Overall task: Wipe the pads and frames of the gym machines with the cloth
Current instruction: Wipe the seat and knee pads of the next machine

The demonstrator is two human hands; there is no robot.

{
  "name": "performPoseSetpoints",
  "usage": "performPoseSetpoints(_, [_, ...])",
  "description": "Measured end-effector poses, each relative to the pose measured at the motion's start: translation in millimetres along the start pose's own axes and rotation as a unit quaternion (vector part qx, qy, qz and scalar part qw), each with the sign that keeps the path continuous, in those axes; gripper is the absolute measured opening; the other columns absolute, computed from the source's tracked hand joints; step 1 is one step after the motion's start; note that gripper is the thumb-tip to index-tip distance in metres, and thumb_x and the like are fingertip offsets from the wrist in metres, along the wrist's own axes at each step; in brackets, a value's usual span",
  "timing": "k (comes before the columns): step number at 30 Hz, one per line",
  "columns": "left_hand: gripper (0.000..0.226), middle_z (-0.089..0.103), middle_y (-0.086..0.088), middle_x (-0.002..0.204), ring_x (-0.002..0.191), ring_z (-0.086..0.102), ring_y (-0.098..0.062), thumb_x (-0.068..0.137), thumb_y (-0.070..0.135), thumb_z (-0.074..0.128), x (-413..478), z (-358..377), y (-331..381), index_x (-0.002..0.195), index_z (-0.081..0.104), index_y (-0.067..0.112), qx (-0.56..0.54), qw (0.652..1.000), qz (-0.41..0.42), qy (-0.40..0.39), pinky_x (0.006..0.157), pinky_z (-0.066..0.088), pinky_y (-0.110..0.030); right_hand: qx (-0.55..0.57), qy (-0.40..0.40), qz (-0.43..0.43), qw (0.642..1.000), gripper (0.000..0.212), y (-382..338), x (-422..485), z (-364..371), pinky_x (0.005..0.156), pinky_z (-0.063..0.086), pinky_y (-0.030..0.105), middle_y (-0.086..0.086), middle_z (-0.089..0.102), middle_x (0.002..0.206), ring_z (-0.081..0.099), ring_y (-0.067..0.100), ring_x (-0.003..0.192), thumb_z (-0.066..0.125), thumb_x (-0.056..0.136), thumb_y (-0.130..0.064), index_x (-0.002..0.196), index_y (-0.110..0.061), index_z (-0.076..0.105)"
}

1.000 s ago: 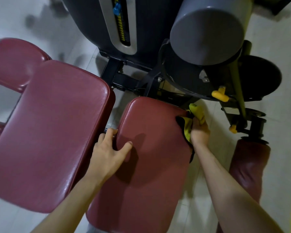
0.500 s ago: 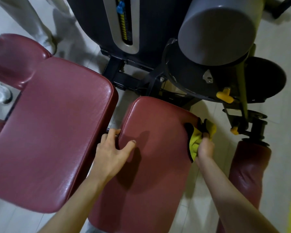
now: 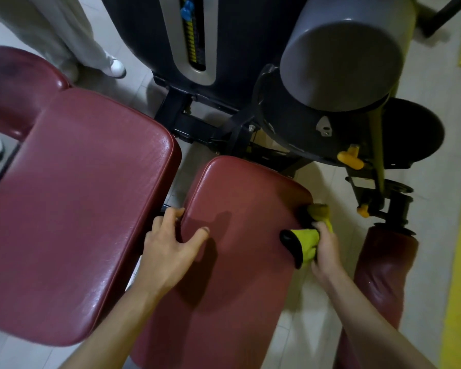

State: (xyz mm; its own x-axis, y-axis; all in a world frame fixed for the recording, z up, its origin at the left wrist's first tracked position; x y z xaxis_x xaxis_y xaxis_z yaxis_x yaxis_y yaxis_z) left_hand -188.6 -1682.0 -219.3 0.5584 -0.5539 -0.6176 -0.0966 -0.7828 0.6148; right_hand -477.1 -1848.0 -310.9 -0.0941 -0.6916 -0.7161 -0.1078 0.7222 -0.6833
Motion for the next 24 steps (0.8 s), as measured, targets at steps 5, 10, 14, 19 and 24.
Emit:
performPoseSetpoints(5, [0.059, 0.048, 0.011, 0.125, 0.123, 0.048, -0.021, 0.083, 0.057, 0.072, -3.5, 3.0, -2.2, 0.134, 0.050, 0.039, 0.016, 1.000, 0.017, 0.012, 0.105, 0.043, -0.045, 0.051, 0.028, -0.047, 0.997, 0.020, -24.8, 48.5, 41.0, 0.090, 0.054, 0.034, -0.009, 0.074, 0.113, 0.069, 0.020, 0.110, 0.069, 0.093, -0.046, 0.112, -0.044, 0.073])
performPoseSetpoints(10, [0.060, 0.046, 0.009, 0.129, 0.126, 0.040, -0.019, 0.085, 0.057, 0.069, -9.8, 9.5, 0.0, 0.137, 0.046, 0.037, 0.020, 0.999, 0.020, 0.030, 0.100, 0.038, -0.038, 0.066, 0.136, -0.040, 0.988, 0.014, 7.1, 31.9, 23.4, 0.088, 0.057, 0.042, 0.000, 0.075, 0.100, 0.071, 0.029, 0.101, 0.064, 0.089, -0.033, 0.097, -0.029, 0.075])
performPoseSetpoints(14, [0.058, 0.047, 0.008, 0.129, 0.129, 0.041, -0.022, 0.084, 0.062, 0.069, -8.1, 8.6, -2.8, 0.134, 0.048, 0.039, 0.008, 1.000, 0.011, 0.024, 0.108, 0.040, -0.047, 0.117, 0.136, -0.014, 0.984, 0.024, 70.5, -27.7, 10.1, 0.090, 0.061, 0.047, -0.005, 0.076, 0.110, 0.074, 0.030, 0.098, 0.058, 0.100, -0.016, 0.098, -0.031, 0.077])
performPoseSetpoints(19, [0.071, 0.046, 0.012, 0.129, 0.130, 0.042, -0.020, 0.070, 0.075, 0.059, -7.2, 3.0, -4.6, 0.132, 0.048, 0.042, -0.001, 1.000, 0.013, -0.006, 0.111, 0.039, -0.050, 0.185, 0.150, 0.058, 0.969, 0.023, 135.3, -122.7, -4.8, 0.069, 0.064, 0.033, 0.001, 0.073, 0.111, 0.074, 0.018, 0.083, 0.058, 0.102, -0.007, 0.108, -0.022, 0.075])
performPoseSetpoints(24, [0.075, 0.044, 0.013, 0.133, 0.134, 0.044, -0.019, 0.069, 0.078, 0.056, -0.5, -2.7, -13.9, 0.135, 0.047, 0.044, -0.010, 0.999, 0.025, -0.041, 0.113, 0.040, -0.051, 0.253, 0.124, 0.047, 0.958, 0.030, 133.5, -128.3, 7.0, 0.063, 0.063, 0.037, 0.006, 0.069, 0.104, 0.071, 0.028, 0.067, 0.051, 0.104, -0.005, 0.095, -0.026, 0.071])
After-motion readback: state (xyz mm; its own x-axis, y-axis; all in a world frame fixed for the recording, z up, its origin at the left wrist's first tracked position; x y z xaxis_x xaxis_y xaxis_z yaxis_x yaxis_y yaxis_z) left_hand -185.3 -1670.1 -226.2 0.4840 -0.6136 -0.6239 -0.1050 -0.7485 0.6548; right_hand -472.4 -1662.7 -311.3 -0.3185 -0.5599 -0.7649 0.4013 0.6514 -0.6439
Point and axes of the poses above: each hand's wrist, its own x-axis towards the middle knuckle, its own z-axis out of the palm, y = z × x, the point moved 3 cm from there along x, towards the middle knuckle
